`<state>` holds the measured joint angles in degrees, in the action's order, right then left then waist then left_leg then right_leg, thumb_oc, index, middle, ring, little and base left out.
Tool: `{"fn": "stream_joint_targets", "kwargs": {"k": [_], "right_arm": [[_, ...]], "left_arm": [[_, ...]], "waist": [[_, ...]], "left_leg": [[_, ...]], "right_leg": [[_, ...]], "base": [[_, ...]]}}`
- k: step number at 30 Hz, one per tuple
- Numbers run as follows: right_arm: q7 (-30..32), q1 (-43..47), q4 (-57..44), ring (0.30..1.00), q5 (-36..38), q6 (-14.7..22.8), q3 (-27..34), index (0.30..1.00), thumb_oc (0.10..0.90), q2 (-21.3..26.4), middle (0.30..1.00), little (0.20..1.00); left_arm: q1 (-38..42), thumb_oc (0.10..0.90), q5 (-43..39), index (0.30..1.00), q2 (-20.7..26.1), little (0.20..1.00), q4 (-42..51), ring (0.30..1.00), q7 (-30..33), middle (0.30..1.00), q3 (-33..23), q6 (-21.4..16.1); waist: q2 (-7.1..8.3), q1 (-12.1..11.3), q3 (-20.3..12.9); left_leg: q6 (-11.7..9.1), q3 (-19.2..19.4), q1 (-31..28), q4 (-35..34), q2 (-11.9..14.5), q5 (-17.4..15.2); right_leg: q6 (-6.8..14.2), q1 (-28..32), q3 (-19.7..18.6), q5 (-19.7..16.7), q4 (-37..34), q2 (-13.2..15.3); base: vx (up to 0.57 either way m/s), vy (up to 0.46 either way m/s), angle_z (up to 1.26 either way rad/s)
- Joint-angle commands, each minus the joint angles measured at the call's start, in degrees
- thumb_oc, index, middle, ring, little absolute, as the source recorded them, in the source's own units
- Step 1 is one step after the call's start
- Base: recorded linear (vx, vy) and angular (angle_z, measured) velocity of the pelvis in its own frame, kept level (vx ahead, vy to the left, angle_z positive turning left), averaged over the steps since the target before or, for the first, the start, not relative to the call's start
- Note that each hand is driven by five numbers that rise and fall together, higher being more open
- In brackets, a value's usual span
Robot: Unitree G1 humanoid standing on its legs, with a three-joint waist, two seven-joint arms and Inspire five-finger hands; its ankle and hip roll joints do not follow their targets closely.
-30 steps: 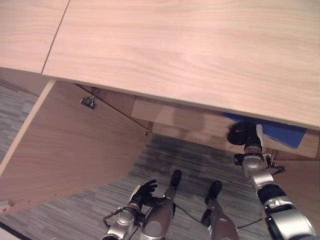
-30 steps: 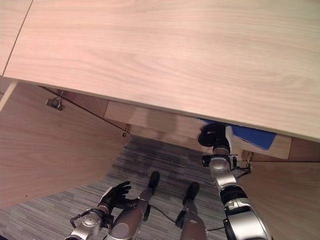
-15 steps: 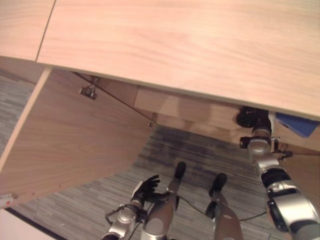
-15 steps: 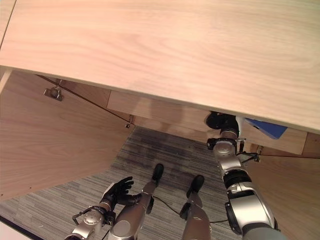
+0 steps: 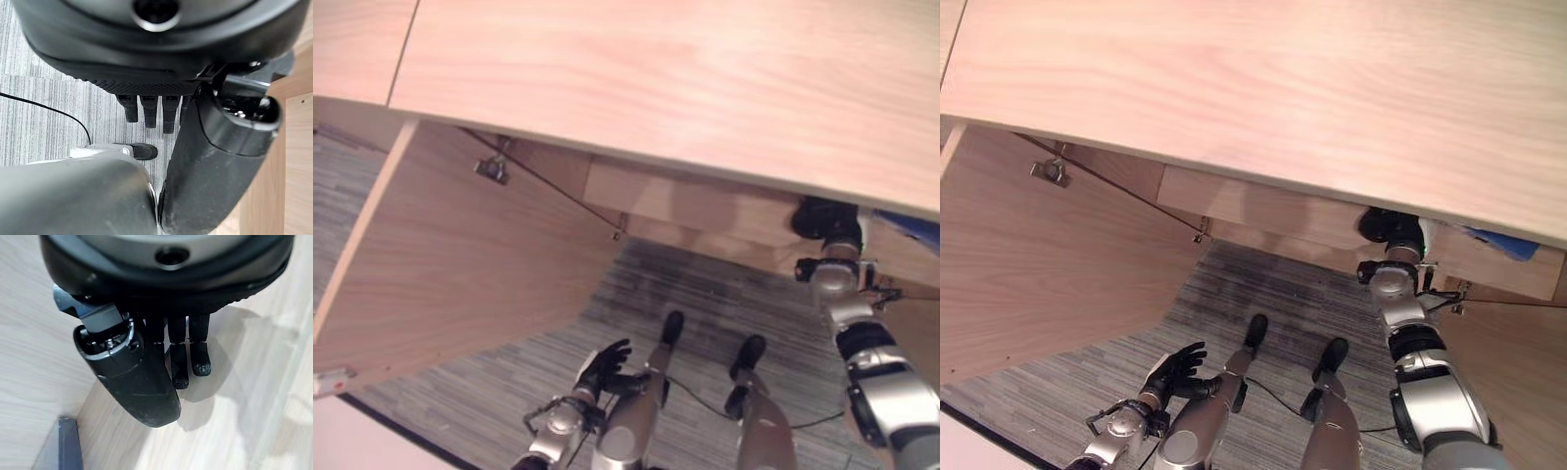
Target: Put the empty folder in the office cabinet
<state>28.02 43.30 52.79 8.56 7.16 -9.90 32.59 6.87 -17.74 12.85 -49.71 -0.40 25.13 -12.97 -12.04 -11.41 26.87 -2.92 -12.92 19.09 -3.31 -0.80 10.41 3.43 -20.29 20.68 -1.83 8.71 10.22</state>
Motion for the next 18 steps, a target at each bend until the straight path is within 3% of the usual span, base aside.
{"fn": "stream_joint_targets", "kwargs": {"k": [1, 7, 18], "right_arm": [[2.06, 2.8, -0.01, 0.3, -0.17, 2.13, 0.22, 0.3, 0.4, 9.11, 0.3, 0.3], [1.32, 2.22, -0.39, 0.3, -1.1, 2.02, 1.01, 0.3, 0.4, 14.27, 0.3, 0.3], [-0.23, 2.96, -1.04, 0.3, -0.56, 2.02, 1.19, 0.3, 0.4, 18.95, 0.3, 0.3]], "left_arm": [[-3.24, 0.8, -0.41, 0.9, 2.8, 0.9, -1.25, 0.9, 0.36, 0.9, 3.83, -0.22], [-2.62, 0.8, 0.18, 0.9, 3.29, 0.9, -1.85, 0.9, -0.44, 0.9, 3.27, 0.2], [-1.18, 0.8, -1.09, 0.9, 3.89, 0.9, -3.36, 0.9, -0.36, 0.9, 0.61, 0.16]], "waist": [[-0.87, -1.6, -2.44], [0.14, -0.76, -2.98], [1.23, 0.74, -3.67]], "left_leg": [[-1.95, -1.32, 0.79, -0.72, 0.65, -2.95], [-2.17, -0.93, 0.5, -0.85, 0.83, -3.24], [-2.42, 0.24, -0.04, -1.02, 1.48, -3.56]], "right_leg": [[3.13, -1.25, -1.8, 9.03, 9.91, 3.55], [3.22, -1.08, -2.26, 9.0, 9.78, 3.38], [3.2, -1.47, -3.58, 8.94, 9.72, 2.86]], "base": [[0.01, -0.004, 0.03], [0.0, -0.002, 0.01], [0.0, 0.003, -0.02]]}}
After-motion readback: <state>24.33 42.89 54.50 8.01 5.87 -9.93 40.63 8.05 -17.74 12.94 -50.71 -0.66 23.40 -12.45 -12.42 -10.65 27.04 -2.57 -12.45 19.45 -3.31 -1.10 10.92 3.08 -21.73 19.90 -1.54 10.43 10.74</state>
